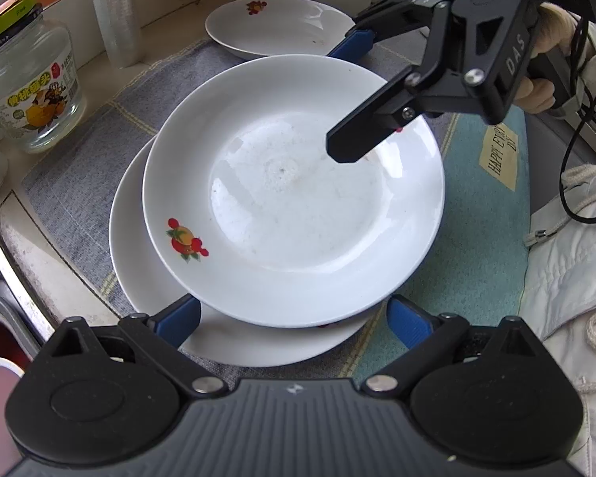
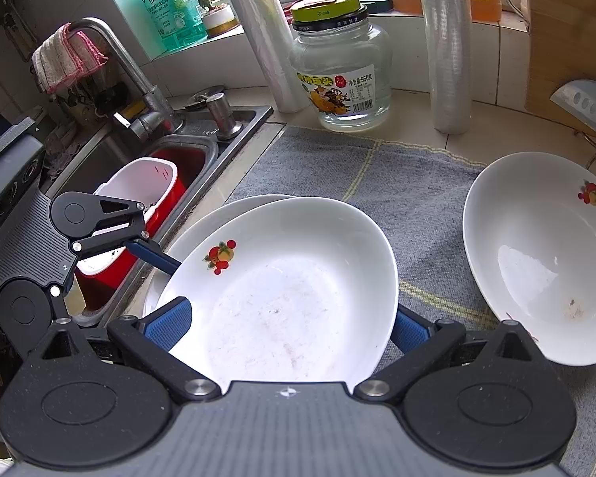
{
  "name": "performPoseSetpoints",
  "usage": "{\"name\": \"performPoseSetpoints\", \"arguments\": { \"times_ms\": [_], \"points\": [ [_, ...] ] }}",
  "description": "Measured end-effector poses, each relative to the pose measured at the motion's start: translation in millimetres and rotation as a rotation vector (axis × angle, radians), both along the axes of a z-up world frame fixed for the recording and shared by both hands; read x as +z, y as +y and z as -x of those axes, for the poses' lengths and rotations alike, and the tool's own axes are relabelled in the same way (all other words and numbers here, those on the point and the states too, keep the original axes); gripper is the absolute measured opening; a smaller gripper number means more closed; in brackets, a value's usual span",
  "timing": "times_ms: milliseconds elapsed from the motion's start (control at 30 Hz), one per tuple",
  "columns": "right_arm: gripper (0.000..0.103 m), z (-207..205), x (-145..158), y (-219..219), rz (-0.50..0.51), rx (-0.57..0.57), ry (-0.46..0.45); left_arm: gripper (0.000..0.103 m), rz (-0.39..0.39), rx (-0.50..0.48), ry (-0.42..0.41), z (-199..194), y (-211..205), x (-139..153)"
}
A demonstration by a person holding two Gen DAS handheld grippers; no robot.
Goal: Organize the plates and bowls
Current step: 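Lower the held flower-print plate onto the plate stack beside the sink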
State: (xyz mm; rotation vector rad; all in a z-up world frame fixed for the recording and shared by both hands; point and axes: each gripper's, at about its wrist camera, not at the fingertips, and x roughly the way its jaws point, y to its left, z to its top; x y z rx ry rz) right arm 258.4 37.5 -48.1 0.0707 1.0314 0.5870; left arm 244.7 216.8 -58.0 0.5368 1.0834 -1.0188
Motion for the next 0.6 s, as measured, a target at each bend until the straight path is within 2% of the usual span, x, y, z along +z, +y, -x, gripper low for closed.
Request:
{"name": "performPoseSetpoints", "arguments": {
  "times_ms": [233, 600],
  "points": [
    [0.103, 2.9, 1.4, -1.3, -0.008, -0.004, -0.003, 0.099, -0.019, -0.013, -0.014, 4.3, -1.8, 1.4],
    [0.103, 4.3, 1.6, 0.2, -0.001, -0.001, -0.002, 0.099, -0.003, 0.011, -0.028, 7.6, 3.3, 3.7]
  ]
}}
